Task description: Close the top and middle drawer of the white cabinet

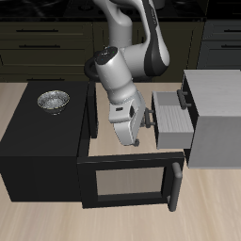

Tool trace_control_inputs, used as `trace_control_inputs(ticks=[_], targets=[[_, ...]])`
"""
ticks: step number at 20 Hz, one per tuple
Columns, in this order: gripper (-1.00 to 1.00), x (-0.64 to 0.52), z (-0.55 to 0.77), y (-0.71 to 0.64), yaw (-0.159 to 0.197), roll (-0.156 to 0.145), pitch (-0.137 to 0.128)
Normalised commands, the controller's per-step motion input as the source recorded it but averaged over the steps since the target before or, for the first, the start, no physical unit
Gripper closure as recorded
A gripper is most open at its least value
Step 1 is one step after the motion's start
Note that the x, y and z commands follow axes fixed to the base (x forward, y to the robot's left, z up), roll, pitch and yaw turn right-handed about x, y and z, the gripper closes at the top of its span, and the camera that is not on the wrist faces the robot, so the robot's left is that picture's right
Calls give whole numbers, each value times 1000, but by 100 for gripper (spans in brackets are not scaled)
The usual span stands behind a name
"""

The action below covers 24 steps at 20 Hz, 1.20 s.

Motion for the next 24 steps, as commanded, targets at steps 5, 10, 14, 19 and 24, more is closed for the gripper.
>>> trace_control_inputs(ticks=[5,10,14,19,24], targets=[[-100,15,15,194,-8,25,-7],[-100,40,-34,324,3,51,4],[-100,12,-53,244,9,36,10],[-100,-16,6,292,2,49,-1],[-100,16,42,237,-4,35,-13]])
